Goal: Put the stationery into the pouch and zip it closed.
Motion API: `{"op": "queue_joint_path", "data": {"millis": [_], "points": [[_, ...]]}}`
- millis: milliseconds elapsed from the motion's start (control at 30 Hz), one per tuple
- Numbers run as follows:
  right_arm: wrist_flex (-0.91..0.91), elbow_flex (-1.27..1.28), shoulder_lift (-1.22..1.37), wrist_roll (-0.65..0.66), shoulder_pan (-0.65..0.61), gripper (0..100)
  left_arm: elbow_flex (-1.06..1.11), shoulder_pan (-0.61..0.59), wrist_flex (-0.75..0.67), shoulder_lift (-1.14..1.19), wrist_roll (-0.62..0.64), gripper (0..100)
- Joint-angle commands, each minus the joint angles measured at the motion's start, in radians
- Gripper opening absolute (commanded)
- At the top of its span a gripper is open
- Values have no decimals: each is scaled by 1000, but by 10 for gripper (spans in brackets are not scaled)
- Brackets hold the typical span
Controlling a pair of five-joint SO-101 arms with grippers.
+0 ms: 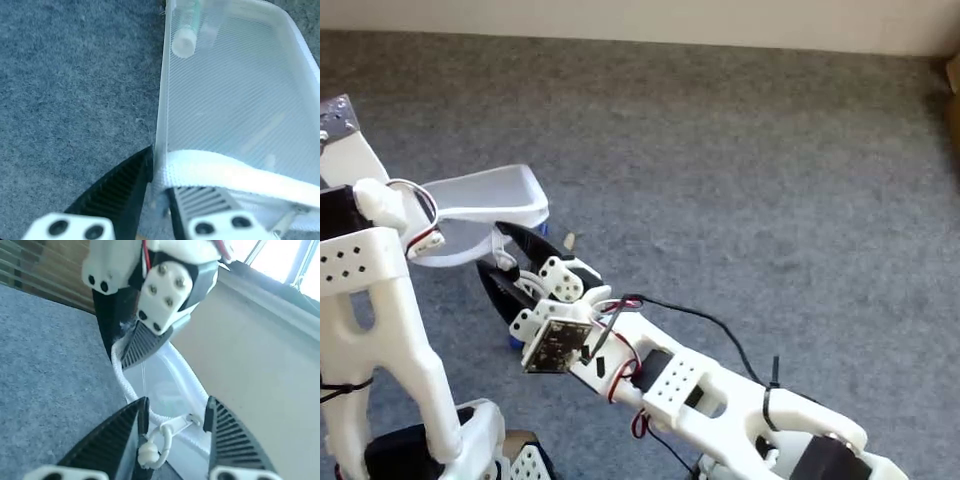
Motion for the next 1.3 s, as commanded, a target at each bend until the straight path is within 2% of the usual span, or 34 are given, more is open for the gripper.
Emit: {"op": "queue_joint_path", "data": {"millis": [0,167,267,333,500,833,1000,1100,1267], "points": [[81,-10,-143,-9,-1,170,-4,-10,-17,-15,12,49],[461,-12,-372,-26,27,170,-4,-10,-17,-15,12,49],[696,-7,-495,-161,67,170,-4,-10,-17,-19,12,49],[788,-4,-565,-272,88,170,-2,-10,-17,-19,12,49],[820,139,-714,-453,127,173,-2,-10,-17,-18,12,49],[828,570,-1095,-459,125,173,-4,-10,-17,-16,12,49],[1043,599,-1245,-525,124,173,-5,-10,-17,-15,12,49],[1175,596,-1290,-617,110,173,-5,-10,-17,-15,12,49],[1317,596,-1291,-891,8,174,-5,-10,-17,-15,12,49]]}}
